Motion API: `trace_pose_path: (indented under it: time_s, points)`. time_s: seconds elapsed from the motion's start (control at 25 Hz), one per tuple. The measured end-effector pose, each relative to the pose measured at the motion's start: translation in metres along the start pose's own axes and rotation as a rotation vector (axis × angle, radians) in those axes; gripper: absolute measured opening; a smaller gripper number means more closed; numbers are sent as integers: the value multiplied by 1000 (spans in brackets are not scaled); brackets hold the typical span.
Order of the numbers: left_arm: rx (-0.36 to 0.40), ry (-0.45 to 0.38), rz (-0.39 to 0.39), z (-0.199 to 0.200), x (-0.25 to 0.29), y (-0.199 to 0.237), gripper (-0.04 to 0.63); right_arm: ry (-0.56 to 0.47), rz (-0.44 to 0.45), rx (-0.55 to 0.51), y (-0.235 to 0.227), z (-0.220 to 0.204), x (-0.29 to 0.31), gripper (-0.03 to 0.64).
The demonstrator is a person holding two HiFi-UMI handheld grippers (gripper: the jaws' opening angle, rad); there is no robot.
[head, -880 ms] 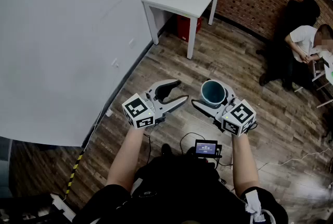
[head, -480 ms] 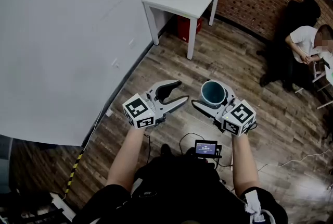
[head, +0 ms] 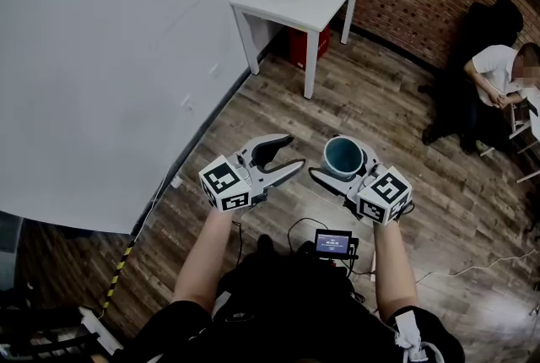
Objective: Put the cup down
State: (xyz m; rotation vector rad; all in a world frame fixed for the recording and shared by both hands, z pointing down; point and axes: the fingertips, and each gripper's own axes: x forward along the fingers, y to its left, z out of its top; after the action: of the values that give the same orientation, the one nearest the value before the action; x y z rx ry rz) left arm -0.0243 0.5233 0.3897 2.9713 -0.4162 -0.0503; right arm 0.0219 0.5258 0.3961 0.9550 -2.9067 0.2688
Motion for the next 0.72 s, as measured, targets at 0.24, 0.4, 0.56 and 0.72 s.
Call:
trace_pose_path:
  time_s: [0.24, 0.4, 0.56, 0.72]
  points:
    - [0, 4, 34, -2, 27, -12, 227, -4, 25, 12, -21, -1, -27, 410]
    - [-13, 13, 50, -9, 33, -6, 227, 19, 42, 18, -28, -11, -26, 410]
    - [-21, 12, 63, -11, 40, 11, 227, 29, 47, 22, -44, -13, -18, 410]
    - [-27, 2, 62, -13, 42, 33, 227, 45, 54, 25, -57, -16, -2, 410]
